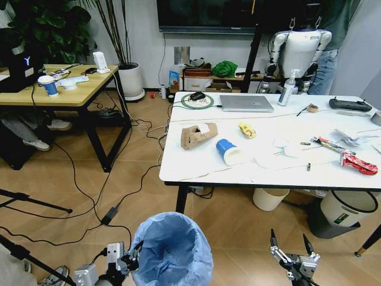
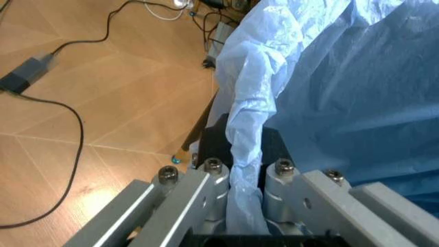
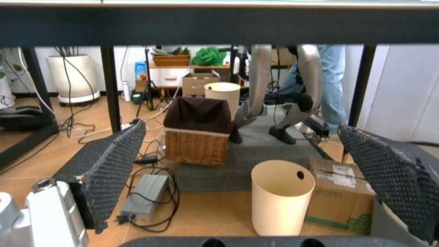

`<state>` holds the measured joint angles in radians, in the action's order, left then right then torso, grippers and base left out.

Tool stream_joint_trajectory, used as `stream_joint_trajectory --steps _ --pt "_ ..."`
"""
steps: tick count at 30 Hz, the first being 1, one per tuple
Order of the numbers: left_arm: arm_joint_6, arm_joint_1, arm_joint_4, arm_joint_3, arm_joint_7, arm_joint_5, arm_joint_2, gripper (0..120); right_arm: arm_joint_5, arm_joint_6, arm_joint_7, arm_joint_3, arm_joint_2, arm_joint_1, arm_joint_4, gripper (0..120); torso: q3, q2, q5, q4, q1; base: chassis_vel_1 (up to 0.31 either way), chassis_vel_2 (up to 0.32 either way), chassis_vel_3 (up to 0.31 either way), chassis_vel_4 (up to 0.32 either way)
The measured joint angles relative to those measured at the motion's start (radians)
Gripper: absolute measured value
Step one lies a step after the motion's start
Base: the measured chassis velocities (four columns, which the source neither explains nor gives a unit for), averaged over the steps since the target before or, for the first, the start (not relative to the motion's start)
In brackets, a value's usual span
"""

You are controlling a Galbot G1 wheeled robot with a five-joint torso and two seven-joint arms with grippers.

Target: Pick up the trash bin and place the trash from the table into it.

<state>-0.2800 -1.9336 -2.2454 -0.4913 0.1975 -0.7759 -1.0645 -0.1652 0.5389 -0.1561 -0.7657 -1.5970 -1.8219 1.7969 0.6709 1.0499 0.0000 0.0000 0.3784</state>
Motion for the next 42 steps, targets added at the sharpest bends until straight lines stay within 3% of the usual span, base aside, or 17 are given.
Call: stream_joint_trajectory --steps 42 --pt "0.024 -0.016 -0.022 -0.011 0.015 0.026 0.001 2 0.005 0.007 -0.006 0.000 0.014 -0.030 0.044 100 0.113 0.203 0.0001 0.0000 0.091 0.000 0.000 0.000 0.000"
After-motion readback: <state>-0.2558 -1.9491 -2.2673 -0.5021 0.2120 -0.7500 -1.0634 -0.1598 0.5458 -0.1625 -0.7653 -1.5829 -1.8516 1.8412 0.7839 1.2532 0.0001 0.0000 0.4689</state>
